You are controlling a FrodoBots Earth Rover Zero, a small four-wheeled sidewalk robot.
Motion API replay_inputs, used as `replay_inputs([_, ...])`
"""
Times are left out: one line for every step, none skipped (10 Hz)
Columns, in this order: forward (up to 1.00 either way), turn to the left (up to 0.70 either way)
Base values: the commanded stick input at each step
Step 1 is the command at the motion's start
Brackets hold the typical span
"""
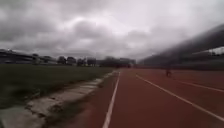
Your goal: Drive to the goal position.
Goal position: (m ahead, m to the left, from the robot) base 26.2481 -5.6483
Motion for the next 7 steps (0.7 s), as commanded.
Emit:
replay_inputs([0.70,0.00])
replay_inputs([0.70,0.00])
replay_inputs([0.70,0.00])
replay_inputs([0.70,0.00])
replay_inputs([0.70,0.00])
replay_inputs([0.70,0.00])
replay_inputs([0.70,0.00])
